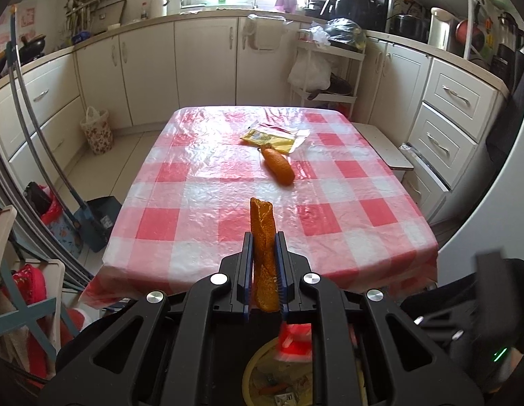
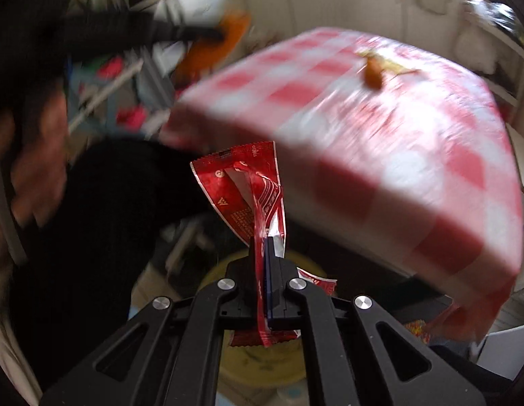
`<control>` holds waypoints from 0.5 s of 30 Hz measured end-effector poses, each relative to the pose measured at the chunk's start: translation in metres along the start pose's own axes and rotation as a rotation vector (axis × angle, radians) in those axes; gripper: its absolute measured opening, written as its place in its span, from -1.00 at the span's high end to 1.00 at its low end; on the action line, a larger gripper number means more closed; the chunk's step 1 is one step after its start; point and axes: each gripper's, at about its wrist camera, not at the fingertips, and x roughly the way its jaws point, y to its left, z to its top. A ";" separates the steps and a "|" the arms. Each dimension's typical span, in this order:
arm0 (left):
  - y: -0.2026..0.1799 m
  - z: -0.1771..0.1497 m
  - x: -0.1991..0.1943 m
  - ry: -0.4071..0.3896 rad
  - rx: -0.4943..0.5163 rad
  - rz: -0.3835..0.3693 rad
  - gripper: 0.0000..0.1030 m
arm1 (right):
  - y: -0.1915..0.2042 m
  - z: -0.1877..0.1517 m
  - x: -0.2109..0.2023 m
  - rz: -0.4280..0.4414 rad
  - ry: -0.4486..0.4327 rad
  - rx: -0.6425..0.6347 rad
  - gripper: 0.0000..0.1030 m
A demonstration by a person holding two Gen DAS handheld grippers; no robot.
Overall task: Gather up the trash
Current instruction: 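Carry the red wrapper into the yellow bin with the right gripper while the left carries the peel, then release the orange peel into the yellow bin with the left gripper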
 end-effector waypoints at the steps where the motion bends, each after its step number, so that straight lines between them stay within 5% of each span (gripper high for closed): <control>1: -0.002 -0.002 -0.003 -0.001 0.004 -0.003 0.76 | 0.005 -0.003 0.005 0.003 0.026 -0.017 0.92; 5: -0.008 -0.009 -0.014 0.000 0.019 -0.020 0.76 | 0.024 -0.018 0.031 -0.010 0.157 -0.104 0.92; 8: -0.013 -0.017 -0.021 0.004 0.037 -0.028 0.75 | 0.030 -0.028 0.046 -0.040 0.233 -0.140 0.67; 9: -0.014 -0.019 -0.023 0.005 0.041 -0.029 0.76 | 0.031 -0.030 0.048 -0.047 0.242 -0.143 0.40; 15: -0.017 -0.032 -0.035 0.005 0.059 -0.028 0.75 | 0.021 -0.027 0.037 -0.051 0.192 -0.086 0.26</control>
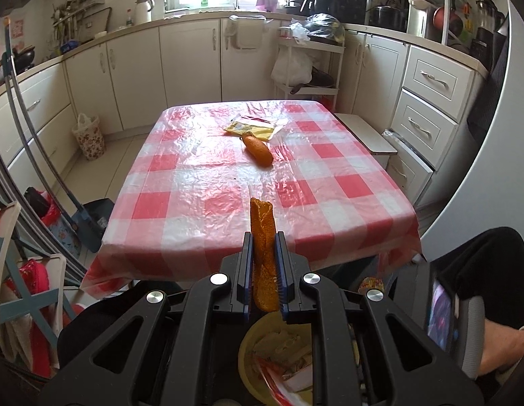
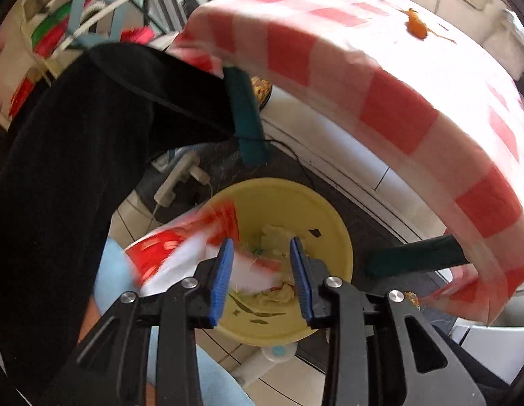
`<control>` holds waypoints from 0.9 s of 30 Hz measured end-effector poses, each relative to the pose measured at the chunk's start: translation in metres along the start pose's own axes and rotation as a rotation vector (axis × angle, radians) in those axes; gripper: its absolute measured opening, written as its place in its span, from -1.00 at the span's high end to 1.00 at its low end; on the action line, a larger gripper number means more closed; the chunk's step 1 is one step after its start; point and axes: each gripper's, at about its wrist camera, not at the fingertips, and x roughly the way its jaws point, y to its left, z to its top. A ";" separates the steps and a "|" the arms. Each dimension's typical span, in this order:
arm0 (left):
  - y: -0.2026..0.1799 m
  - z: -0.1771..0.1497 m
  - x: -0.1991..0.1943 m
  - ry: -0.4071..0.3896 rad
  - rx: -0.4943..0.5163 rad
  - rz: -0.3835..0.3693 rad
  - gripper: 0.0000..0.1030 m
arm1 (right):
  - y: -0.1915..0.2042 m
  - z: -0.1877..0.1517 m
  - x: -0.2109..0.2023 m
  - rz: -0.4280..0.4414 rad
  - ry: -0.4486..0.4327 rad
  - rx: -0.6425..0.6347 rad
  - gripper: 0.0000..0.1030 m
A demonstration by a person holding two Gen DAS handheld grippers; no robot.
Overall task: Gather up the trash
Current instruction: 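Release the orange peel into the yellow bin with the left gripper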
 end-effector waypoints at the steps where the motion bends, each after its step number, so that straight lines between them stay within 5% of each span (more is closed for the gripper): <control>1: 0.000 -0.002 -0.002 0.000 0.003 0.000 0.75 | -0.002 -0.002 -0.003 -0.004 -0.011 0.012 0.23; 9: -0.012 -0.017 0.006 0.064 0.022 -0.045 0.75 | -0.034 -0.002 -0.037 -0.044 -0.162 0.203 -0.24; 16: -0.030 -0.053 0.042 0.237 0.056 -0.128 0.75 | -0.087 -0.017 -0.069 -0.015 -0.338 0.505 -0.31; 23: -0.035 -0.085 0.072 0.395 0.071 -0.172 0.74 | -0.102 -0.020 -0.076 0.000 -0.378 0.593 -0.31; 27: -0.034 -0.092 0.076 0.421 0.078 -0.157 0.34 | -0.092 -0.021 -0.076 -0.028 -0.382 0.572 -0.38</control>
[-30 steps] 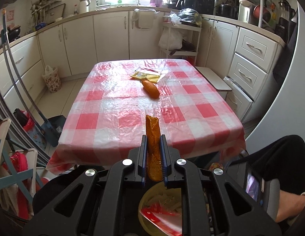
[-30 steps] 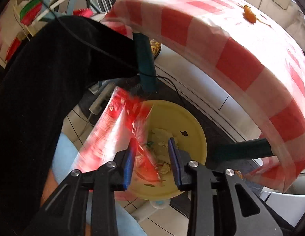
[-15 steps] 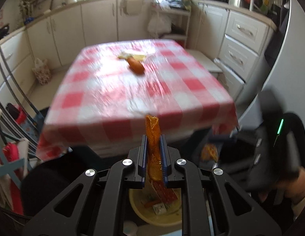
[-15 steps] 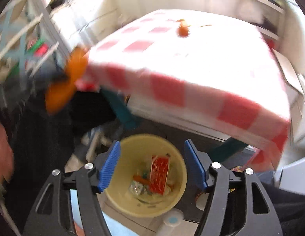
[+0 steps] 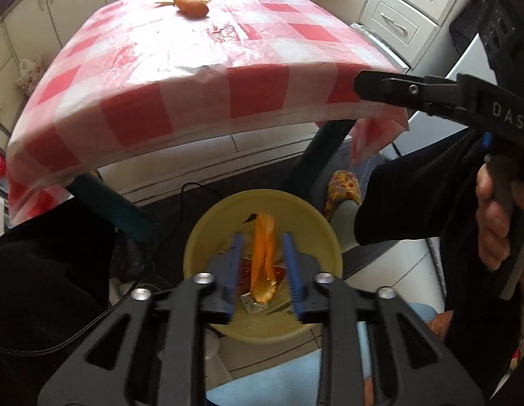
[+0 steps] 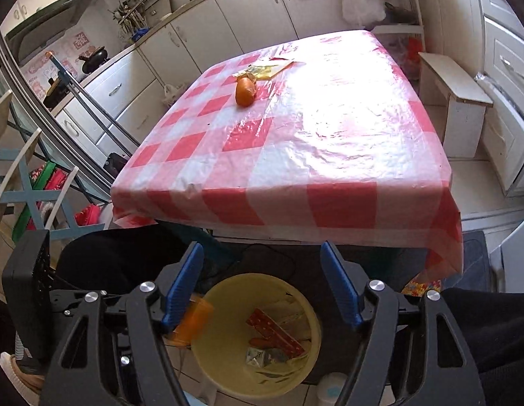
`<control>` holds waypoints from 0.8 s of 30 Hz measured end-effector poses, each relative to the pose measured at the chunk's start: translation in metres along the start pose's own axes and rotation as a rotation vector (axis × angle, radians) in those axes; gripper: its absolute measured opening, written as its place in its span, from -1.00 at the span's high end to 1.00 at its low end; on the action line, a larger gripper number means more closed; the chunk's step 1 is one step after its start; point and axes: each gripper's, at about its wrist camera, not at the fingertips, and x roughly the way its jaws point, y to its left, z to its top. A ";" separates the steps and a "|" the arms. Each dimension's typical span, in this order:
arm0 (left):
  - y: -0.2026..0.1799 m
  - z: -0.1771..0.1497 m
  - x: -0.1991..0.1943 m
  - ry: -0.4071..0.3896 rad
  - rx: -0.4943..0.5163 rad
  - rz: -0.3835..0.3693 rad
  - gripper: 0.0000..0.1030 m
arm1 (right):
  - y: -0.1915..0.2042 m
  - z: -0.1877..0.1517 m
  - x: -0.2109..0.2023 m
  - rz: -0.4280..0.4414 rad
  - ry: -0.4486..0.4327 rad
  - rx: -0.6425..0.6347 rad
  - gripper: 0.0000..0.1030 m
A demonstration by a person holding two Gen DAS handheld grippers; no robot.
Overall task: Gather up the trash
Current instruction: 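Release the orange peel into the yellow bin with the left gripper, then move both grippers back toward the table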
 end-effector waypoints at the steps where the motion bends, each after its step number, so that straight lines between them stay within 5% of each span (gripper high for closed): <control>1: 0.000 0.000 -0.002 -0.010 0.000 0.007 0.23 | 0.002 0.000 0.000 -0.008 -0.004 -0.008 -0.38; 6: 0.010 0.017 -0.032 -0.137 -0.013 0.031 0.01 | -0.005 0.001 -0.004 -0.011 -0.026 0.017 -0.47; 9: 0.033 0.051 -0.048 -0.226 -0.042 0.098 -0.40 | -0.004 0.002 -0.003 0.006 -0.033 0.046 -0.49; 12: 0.069 0.101 -0.048 -0.262 -0.097 0.174 -0.49 | 0.000 0.004 0.004 0.022 -0.025 0.046 -0.50; 19: 0.146 0.214 0.019 -0.189 -0.159 0.259 -0.50 | -0.001 0.017 0.025 0.034 -0.005 0.078 -0.51; 24: 0.174 0.252 0.067 -0.115 -0.164 0.286 -0.52 | 0.007 0.026 0.035 0.029 -0.018 0.055 -0.52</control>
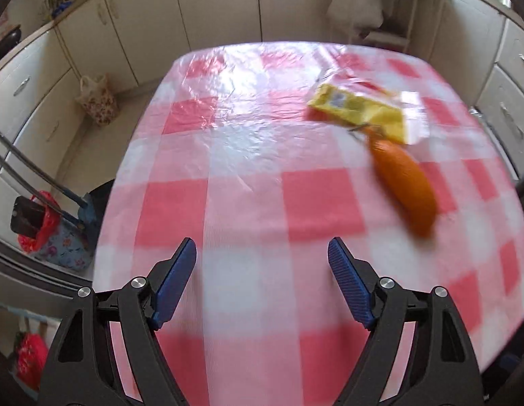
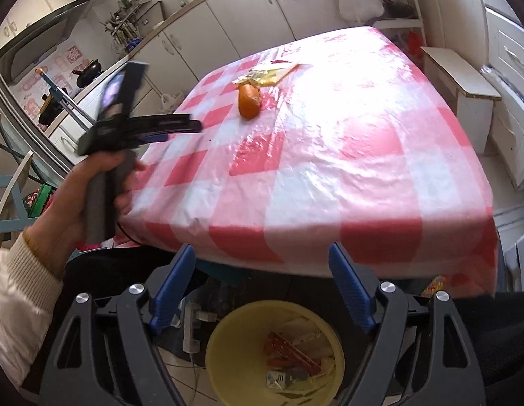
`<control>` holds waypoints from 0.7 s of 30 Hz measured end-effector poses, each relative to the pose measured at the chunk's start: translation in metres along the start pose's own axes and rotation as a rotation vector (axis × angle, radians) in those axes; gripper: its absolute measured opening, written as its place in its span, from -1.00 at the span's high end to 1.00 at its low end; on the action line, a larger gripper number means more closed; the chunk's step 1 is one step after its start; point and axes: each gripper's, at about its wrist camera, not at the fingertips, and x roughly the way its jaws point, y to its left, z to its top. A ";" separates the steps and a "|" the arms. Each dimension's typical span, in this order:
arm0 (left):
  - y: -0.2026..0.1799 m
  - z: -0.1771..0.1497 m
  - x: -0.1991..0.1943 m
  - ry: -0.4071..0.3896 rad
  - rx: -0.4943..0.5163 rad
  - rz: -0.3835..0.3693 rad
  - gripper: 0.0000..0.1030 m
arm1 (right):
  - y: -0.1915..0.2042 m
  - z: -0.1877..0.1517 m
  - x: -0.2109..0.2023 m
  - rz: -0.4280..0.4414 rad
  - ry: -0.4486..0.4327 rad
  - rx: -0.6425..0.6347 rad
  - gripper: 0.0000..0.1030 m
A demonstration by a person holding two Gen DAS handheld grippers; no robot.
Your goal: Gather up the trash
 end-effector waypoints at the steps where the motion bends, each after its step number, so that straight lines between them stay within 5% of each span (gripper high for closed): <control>1: 0.003 0.005 0.005 -0.012 -0.011 -0.009 -0.63 | 0.003 0.002 0.003 0.000 0.000 -0.013 -0.52; 5: 0.003 0.021 0.021 -0.027 -0.008 -0.008 -0.87 | 0.012 0.006 0.014 0.010 0.016 -0.038 -0.63; 11: 0.001 0.028 0.028 -0.058 -0.039 0.002 -0.88 | 0.022 0.015 0.015 0.008 -0.037 -0.078 -0.65; 16: 0.001 0.031 0.029 -0.057 -0.040 0.001 -0.88 | 0.033 0.025 0.005 -0.068 -0.160 -0.168 -0.65; 21: 0.000 0.030 0.029 -0.057 -0.040 0.001 -0.88 | 0.037 0.024 0.009 -0.115 -0.175 -0.183 -0.67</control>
